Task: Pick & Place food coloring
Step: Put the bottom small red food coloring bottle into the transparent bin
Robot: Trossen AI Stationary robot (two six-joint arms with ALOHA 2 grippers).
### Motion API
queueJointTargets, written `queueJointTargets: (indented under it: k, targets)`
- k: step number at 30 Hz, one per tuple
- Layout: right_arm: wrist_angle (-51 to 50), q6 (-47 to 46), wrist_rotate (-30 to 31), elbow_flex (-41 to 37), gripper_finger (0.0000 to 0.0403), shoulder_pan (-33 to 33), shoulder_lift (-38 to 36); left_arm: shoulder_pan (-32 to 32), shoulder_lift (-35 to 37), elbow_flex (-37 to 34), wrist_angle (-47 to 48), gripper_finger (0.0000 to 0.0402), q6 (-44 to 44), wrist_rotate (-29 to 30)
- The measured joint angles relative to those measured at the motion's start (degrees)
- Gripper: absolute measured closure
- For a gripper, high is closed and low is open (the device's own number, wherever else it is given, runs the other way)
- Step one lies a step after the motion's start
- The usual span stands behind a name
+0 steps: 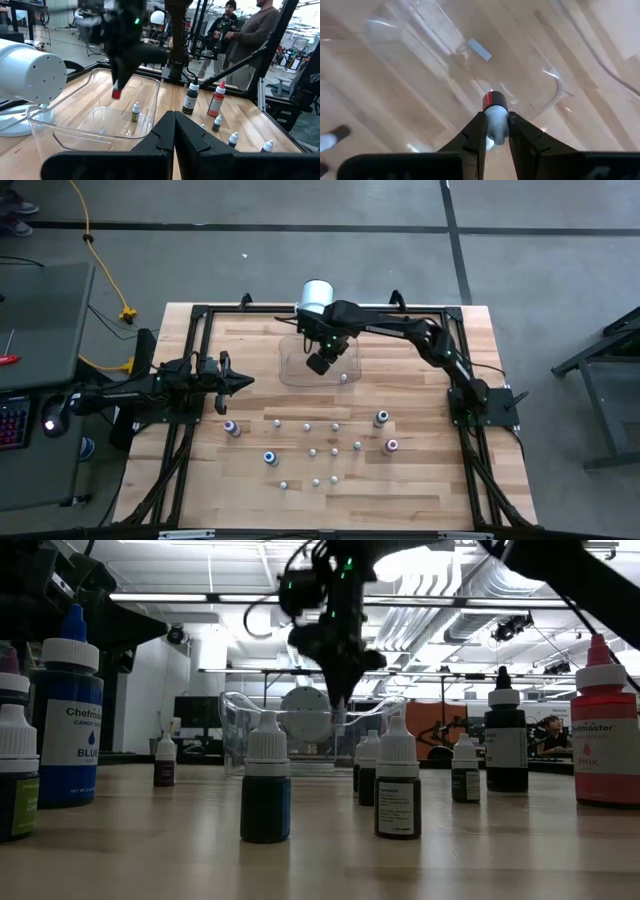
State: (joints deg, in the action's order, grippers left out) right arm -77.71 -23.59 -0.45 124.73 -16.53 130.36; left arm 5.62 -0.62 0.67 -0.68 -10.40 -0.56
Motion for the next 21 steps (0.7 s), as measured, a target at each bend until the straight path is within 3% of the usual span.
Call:
queueJointTargets:
  k: [21]
  targets:
    - [-6.5,-2.5,3.9,0.0,0.0339,-1.1,4.3,0.0,0.0,0.0,0.0,0.0401,0.0,0.0]
